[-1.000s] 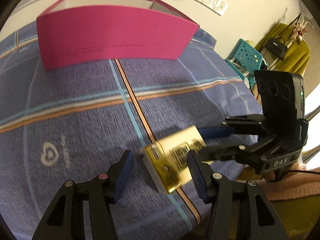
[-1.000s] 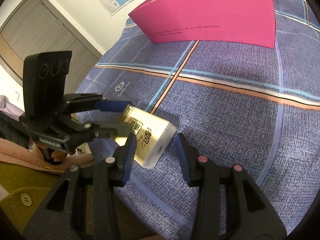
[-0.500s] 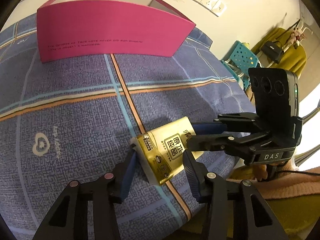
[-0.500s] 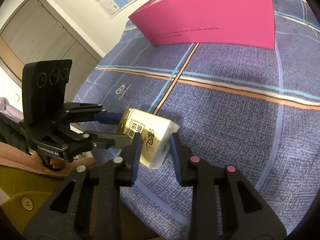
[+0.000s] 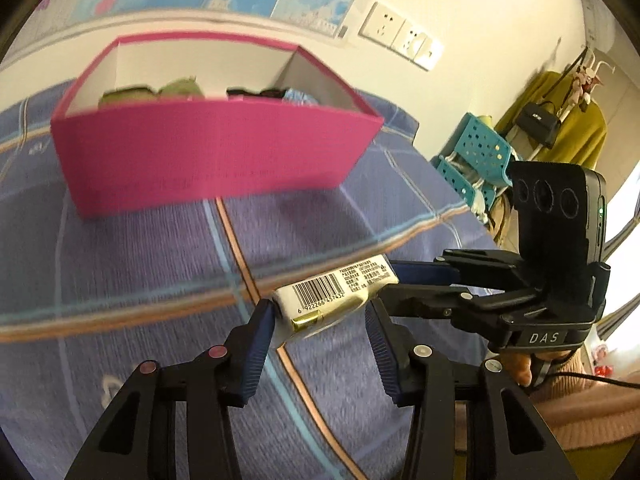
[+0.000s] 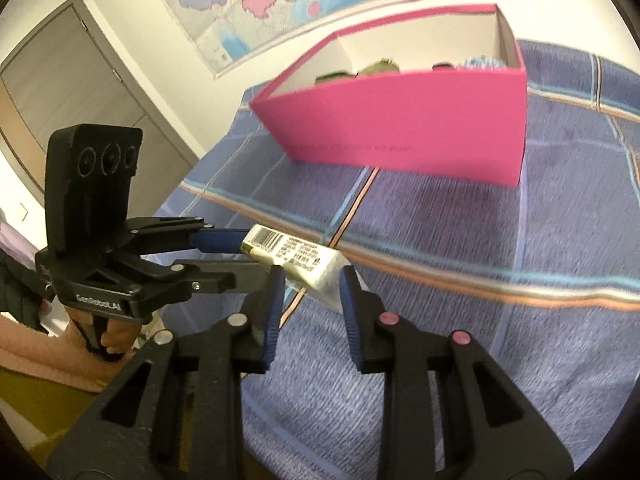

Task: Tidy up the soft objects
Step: 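Lift the gold tissue packet and carry it toward the pink box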

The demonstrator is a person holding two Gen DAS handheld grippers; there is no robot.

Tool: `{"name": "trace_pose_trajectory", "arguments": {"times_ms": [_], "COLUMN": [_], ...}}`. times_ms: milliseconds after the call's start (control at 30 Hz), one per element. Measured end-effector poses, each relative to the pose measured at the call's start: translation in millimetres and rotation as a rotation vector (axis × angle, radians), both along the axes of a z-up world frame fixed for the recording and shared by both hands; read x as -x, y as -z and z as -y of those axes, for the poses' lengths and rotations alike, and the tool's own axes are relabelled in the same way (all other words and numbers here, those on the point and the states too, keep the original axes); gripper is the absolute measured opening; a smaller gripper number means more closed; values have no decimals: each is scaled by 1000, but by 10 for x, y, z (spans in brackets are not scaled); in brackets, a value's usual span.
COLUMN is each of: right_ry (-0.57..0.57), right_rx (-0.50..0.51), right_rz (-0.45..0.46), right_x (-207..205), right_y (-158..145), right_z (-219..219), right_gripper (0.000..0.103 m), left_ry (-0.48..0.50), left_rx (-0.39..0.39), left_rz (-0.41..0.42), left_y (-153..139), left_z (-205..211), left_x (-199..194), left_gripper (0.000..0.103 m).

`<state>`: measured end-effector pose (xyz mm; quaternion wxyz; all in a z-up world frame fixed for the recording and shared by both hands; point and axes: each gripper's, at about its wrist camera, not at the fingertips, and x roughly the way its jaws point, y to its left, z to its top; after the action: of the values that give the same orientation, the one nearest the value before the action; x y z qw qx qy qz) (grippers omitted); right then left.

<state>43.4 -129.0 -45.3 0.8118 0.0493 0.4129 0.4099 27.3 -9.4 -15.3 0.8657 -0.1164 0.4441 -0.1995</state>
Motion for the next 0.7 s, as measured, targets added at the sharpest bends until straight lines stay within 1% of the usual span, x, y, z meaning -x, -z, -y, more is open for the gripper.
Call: {"name": "trace_pose_trajectory", "arguments": {"times_ms": [233,367,700], "right_ry": [34,46,66], "right_rx": [-17,-24,-36], "right_rz": [55,76,97], "right_x": [-79,-104,-140], "right_y": [-178,-237,-324], "right_z": [59,89,141], "right_gripper": [31,31,31], "left_ry": [-3,-2,4], "left_rx": [12,-1,-15], "left_rz": [44,63,90], "left_y": [-142,-221,-296], "left_z": [-14,20,64], "left_x": [-170,-240,-320], "left_gripper": [47,47,47]}}
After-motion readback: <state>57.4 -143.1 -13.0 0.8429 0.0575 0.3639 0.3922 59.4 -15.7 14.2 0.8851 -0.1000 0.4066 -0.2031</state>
